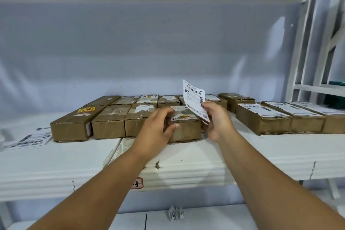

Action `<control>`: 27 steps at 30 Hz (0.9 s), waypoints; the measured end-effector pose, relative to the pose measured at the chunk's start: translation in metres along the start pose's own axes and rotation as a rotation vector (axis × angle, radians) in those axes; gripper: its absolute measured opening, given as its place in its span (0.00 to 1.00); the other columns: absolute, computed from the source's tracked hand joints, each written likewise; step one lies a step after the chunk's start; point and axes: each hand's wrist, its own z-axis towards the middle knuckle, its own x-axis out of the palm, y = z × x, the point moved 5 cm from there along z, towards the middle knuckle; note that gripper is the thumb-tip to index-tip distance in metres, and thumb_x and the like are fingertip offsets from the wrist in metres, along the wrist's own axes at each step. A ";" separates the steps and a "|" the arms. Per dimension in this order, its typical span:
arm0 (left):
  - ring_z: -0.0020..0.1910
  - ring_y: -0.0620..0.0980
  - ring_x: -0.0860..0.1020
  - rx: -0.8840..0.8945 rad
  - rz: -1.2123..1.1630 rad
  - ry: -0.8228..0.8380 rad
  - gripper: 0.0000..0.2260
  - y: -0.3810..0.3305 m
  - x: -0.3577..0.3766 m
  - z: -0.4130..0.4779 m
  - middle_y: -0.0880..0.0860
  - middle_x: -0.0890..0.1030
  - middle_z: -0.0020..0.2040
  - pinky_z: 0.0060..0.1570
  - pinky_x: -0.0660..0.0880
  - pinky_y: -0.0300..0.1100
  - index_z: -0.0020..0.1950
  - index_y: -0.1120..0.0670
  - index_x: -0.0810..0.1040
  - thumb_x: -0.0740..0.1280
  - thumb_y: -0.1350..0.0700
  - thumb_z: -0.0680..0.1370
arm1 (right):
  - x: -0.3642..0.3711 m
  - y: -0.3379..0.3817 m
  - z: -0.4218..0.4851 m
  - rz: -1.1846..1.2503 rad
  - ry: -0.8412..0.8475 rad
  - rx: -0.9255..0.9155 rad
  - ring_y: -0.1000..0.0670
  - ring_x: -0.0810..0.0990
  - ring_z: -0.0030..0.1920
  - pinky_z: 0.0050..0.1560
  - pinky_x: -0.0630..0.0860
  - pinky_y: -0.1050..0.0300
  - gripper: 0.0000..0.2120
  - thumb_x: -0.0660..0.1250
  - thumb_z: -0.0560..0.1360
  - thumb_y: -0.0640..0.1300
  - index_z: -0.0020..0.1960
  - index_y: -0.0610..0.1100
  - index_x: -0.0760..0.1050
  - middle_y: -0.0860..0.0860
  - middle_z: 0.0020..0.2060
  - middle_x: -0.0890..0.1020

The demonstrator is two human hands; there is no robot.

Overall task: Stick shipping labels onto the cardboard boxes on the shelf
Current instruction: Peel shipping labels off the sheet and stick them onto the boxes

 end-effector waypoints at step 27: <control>0.61 0.44 0.72 0.102 -0.041 -0.026 0.28 0.001 0.007 0.000 0.49 0.70 0.64 0.63 0.69 0.40 0.71 0.50 0.61 0.70 0.52 0.74 | 0.018 0.008 0.002 -0.316 0.038 -0.274 0.48 0.83 0.41 0.47 0.80 0.52 0.10 0.65 0.75 0.32 0.49 0.45 0.79 0.46 0.45 0.84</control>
